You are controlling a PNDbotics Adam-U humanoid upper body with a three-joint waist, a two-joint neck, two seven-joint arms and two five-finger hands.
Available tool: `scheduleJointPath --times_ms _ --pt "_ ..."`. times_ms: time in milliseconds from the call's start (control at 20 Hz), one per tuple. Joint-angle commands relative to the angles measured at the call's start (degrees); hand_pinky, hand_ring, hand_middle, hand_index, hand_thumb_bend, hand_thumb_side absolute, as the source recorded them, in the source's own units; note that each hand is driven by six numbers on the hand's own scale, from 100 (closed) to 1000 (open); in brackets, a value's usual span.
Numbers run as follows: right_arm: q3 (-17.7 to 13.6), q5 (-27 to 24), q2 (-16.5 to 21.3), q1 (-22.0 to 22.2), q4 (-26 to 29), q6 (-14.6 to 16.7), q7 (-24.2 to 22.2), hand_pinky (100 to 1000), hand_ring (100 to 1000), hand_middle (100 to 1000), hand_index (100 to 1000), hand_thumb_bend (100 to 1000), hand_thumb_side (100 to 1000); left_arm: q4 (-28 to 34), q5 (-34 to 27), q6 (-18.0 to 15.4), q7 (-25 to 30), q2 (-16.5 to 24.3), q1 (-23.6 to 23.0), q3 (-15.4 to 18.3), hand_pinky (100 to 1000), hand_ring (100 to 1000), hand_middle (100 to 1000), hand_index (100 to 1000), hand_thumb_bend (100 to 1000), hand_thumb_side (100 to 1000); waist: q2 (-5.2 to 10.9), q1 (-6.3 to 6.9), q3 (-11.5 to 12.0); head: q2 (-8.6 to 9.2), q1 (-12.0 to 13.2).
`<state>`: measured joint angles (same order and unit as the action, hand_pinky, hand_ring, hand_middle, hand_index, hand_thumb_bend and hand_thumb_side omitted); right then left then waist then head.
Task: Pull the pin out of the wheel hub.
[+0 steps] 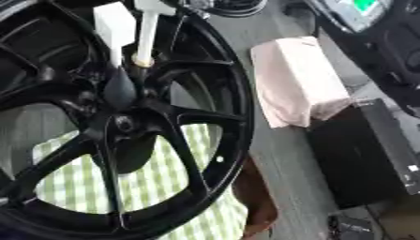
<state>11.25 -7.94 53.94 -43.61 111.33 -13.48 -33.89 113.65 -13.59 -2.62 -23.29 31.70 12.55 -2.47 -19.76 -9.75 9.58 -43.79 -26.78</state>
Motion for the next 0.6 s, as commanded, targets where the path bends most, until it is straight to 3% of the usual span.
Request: scheduleJointPath --times_ms 50,350,450,600 --pt "-5.66 -3.84 5.40 2.47 2.85 0.36 3.72 915 940 214 399 100 645 0.94 0.41 -0.23 -0.47 1.08 -0.14 0.99 869 626 600 750 382 615 1.41 0.96 -0.36 0.82 0.98" --pt "-17.62 -8.83 11.26 17.06 3.26 5.89 14.30 919 945 201 397 100 568 0.94 0.98 -0.70 -1.27 0.83 -0.97 1.75 870 626 600 751 381 614 1.00 2.34 -1.49 4.04 4.31" --pt "-21.78 -8.08 11.31 23.17 3.23 7.00 18.18 918 945 201 396 100 504 0.94 1.17 -0.91 -1.61 0.77 -1.18 2.08 870 626 600 751 380 613 0.87 2.81 -1.94 5.25 6.28" --pt "-27.28 -4.19 8.94 32.48 2.67 7.31 24.32 916 944 200 398 100 497 0.94 1.39 -1.21 -1.99 0.74 -1.37 2.44 870 626 600 751 380 611 0.65 3.49 -2.17 6.76 8.34"
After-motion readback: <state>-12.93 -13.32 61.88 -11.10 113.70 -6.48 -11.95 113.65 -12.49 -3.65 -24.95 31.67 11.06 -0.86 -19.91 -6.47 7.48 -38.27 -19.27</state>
